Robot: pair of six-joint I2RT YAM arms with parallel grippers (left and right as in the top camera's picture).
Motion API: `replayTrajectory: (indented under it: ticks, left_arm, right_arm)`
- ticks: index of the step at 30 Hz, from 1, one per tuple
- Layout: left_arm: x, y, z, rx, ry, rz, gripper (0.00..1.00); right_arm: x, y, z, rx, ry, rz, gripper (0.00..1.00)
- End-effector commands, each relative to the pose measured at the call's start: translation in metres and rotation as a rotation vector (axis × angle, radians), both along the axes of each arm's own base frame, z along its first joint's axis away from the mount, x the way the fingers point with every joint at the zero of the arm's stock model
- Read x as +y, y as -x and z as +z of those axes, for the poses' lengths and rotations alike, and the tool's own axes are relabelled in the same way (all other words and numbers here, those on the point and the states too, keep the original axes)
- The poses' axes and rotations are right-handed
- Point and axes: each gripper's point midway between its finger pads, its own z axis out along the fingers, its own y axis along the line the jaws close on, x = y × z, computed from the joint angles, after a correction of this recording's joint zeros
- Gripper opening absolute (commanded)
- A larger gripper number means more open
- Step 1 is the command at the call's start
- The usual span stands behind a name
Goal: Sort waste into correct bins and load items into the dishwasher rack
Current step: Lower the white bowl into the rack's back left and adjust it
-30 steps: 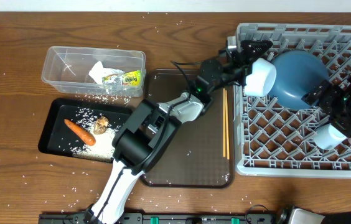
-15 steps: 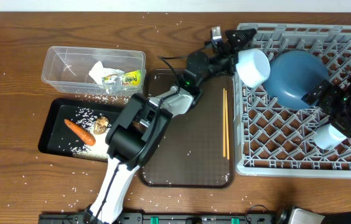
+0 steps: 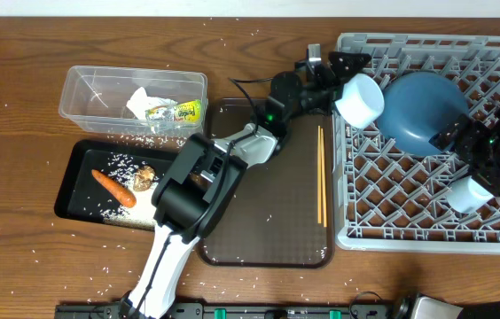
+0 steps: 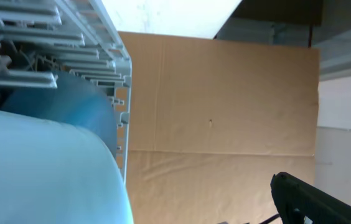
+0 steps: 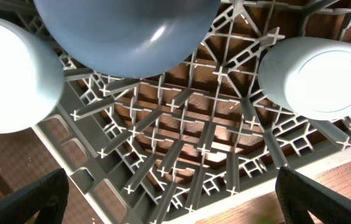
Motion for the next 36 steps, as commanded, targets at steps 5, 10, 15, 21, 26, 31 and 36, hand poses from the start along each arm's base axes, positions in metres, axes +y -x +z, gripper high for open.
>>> replayTrajectory:
  ticks: [5, 10, 15, 21, 26, 31, 36]
  left_arm:
    - [-0.017, 0.014, 0.007, -0.069, -0.009, -0.049, 0.98]
    - [-0.011, 0.008, 0.008, -0.073, -0.011, -0.032, 0.98]
    - [0.008, -0.011, 0.005, -0.065, -0.020, 0.016, 0.98]
    - [0.027, -0.028, 0.002, -0.083, -0.047, 0.056, 0.98]
    - [0.034, -0.032, 0.001, -0.084, -0.050, 0.055, 0.98]
    - [0.016, -0.015, -0.005, -0.090, -0.076, 0.002, 0.98]
    - [-0.008, 0.006, -0.009, -0.087, -0.091, -0.048, 0.98]
  right_arm:
    - [-0.002, 0.001, 0.001, 0.000, 0.003, -0.009, 0.99]
    - [-0.002, 0.002, 0.000, 0.004, 0.003, -0.005, 0.99]
    - [-0.002, 0.002, 0.000, 0.004, 0.005, 0.002, 0.99]
    - [-0.002, 0.002, 0.000, 0.004, 0.005, 0.002, 0.99]
    - [-0.002, 0.002, 0.000, 0.003, 0.005, 0.002, 0.99]
    - [-0.003, 0.001, 0.001, 0.000, 0.007, 0.001, 0.99]
    - [-0.003, 0.002, 0.000, 0.003, 0.009, 0.001, 0.99]
